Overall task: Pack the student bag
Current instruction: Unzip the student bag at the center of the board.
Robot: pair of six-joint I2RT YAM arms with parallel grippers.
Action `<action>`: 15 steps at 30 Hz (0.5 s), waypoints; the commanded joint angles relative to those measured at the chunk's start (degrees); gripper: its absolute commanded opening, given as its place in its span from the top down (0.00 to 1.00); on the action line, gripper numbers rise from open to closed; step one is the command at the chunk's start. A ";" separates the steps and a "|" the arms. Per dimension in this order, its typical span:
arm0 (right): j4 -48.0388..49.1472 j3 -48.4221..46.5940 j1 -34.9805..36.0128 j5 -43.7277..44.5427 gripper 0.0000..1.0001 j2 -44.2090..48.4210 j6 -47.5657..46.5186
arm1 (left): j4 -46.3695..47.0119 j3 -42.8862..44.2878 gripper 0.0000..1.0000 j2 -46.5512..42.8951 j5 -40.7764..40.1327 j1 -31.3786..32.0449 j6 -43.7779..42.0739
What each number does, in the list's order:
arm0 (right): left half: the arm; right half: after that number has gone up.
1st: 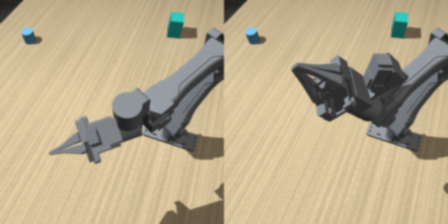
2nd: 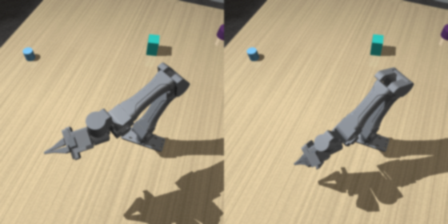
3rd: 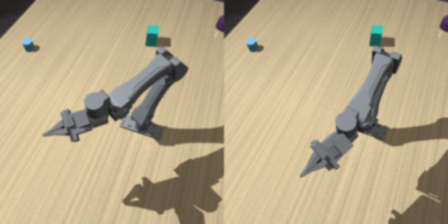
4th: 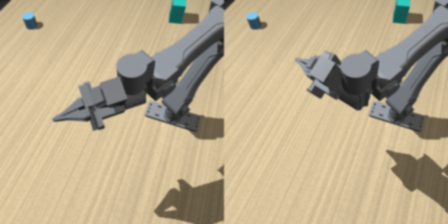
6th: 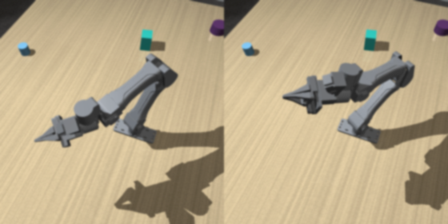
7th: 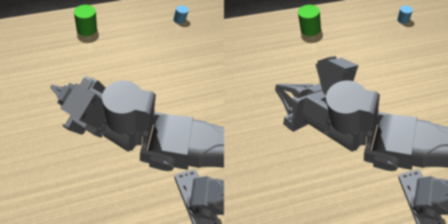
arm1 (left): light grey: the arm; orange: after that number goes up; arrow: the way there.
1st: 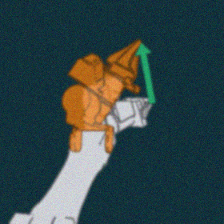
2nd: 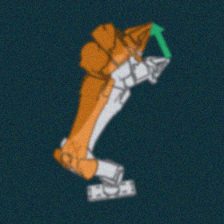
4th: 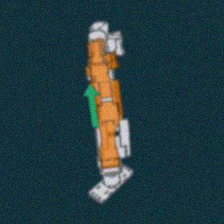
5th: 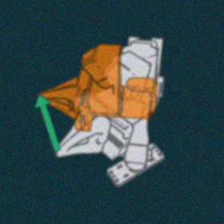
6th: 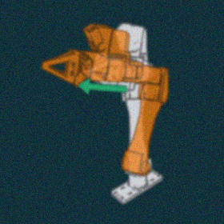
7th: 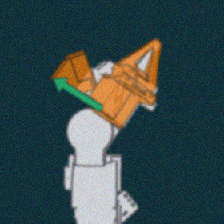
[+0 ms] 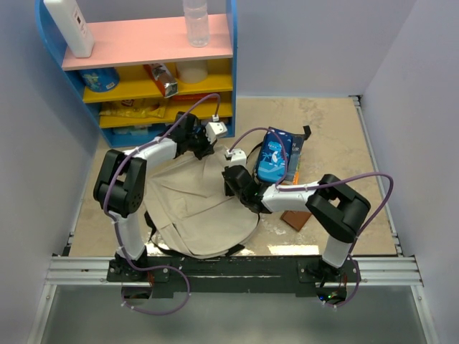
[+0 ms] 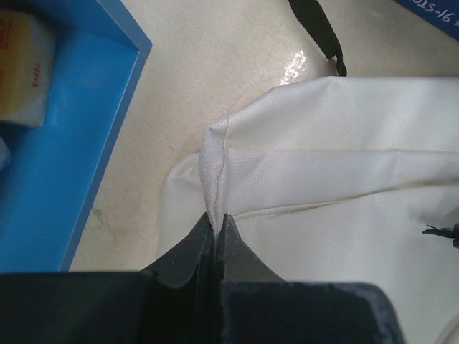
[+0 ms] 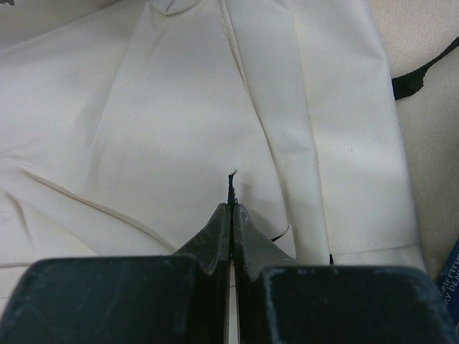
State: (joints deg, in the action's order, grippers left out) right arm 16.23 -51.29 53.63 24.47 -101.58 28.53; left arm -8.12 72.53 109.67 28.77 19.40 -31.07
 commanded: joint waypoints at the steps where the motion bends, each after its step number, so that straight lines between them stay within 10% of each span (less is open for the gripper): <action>1: 1.44 -2.23 0.25 0.58 1.00 1.04 -0.49 | 2.49 -1.15 1.00 -3.83 -6.79 -1.73 2.06; 12: 0.39 -12.77 0.25 -1.44 1.00 -5.82 -3.84 | -4.18 -13.11 1.00 -18.08 -18.42 -7.97 5.67; 15: 0.12 -14.53 0.25 -2.14 1.00 -7.40 -4.01 | -7.78 -12.42 0.58 -20.10 -14.99 -9.99 5.58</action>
State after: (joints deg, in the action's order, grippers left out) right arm 16.25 -62.19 53.76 22.81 -107.68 26.35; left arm -11.66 59.88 93.49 12.88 11.27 -26.65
